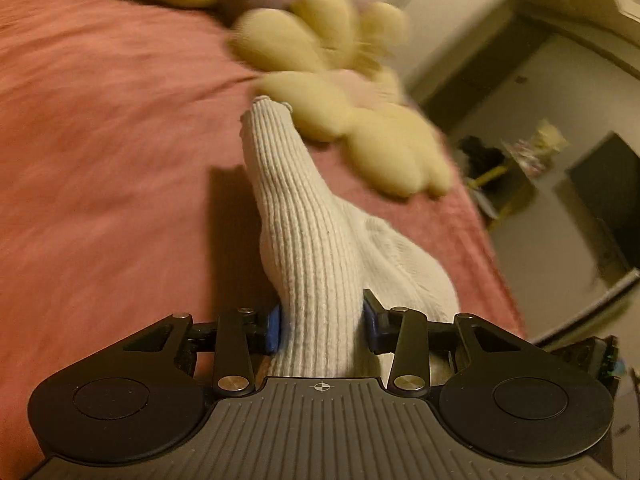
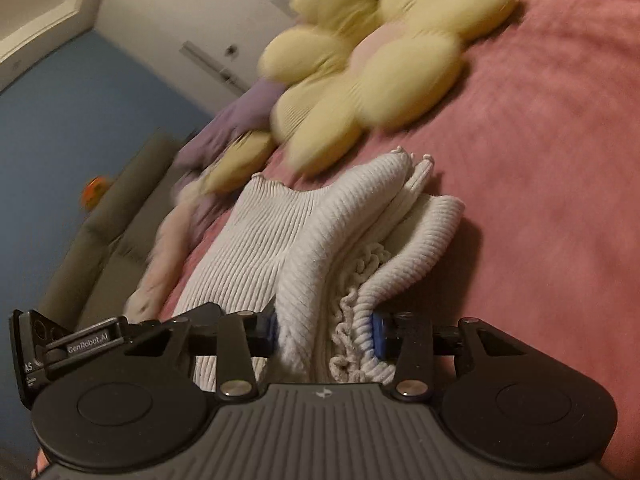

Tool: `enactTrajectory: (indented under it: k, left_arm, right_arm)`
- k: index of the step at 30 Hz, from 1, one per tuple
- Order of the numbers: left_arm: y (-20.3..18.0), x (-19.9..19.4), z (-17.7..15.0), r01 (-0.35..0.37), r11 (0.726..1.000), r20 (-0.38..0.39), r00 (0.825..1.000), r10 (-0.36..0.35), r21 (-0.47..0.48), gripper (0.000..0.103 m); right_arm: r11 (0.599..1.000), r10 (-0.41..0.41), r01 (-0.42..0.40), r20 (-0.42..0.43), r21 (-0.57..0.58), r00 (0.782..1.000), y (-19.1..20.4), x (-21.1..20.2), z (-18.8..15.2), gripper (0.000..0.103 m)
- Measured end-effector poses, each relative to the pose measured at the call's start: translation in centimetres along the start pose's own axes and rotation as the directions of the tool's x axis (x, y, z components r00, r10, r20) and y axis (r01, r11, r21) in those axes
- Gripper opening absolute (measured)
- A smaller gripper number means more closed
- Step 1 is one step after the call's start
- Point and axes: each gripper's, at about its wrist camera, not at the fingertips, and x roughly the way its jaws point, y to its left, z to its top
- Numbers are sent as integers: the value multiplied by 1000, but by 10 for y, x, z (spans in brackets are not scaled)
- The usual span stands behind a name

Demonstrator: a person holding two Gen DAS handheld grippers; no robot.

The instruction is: Fold small clothes

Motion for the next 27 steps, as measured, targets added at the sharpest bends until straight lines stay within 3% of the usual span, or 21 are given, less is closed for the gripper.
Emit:
enactTrajectory:
  k: [2,4,6,8,12,15,17,19,24,27]
  left_arm:
    - [19,-21,-15,-106,993,6,994,106,-54,47]
    - [31,-42,-29,-162,983,22,986,165,-88,48]
    - [35,-62,-46,-135,985,22,990,138,-110,57]
    - [30,-73,-64,-83,991,5,996,84,-109,63]
    - [19,-72,-94,-28,997,-63,998,23,-69,64]
    - [11,-67,-111,-6,998,-132,991,-3,-66,64]
    - [8,-68,-119,25,996,-133,991,-35,-81,64]
    - [10,-68,-121,55,989,-108,992,-70,-138,64]
    - [30,-68,-116,142,929,14,989,-146,-342,63]
    - [46,-66,-115,167,882,28,985,-173,-440,63]
  right_arm:
    - [1000,-10,9,-39,-26,999,14,3,-23,47]
    - [996,-81,80,-43,-31,996,25,-1,-41,70]
    - [983,-181,181,14,-29,983,35,-22,-59,73]
    - [985,-170,170,57,9,984,40,-48,-78,73]
    - [987,-156,153,48,55,987,41,-81,-110,73]
    - [986,-106,102,27,131,994,38,-90,-116,71]
    - [985,-52,46,31,165,998,43,-90,-116,66]
    - [981,-32,29,11,190,999,43,-83,-117,49]
    - [947,-17,17,-1,321,1000,34,-66,-122,35]
    - [928,-41,32,17,372,999,29,-66,-125,33]
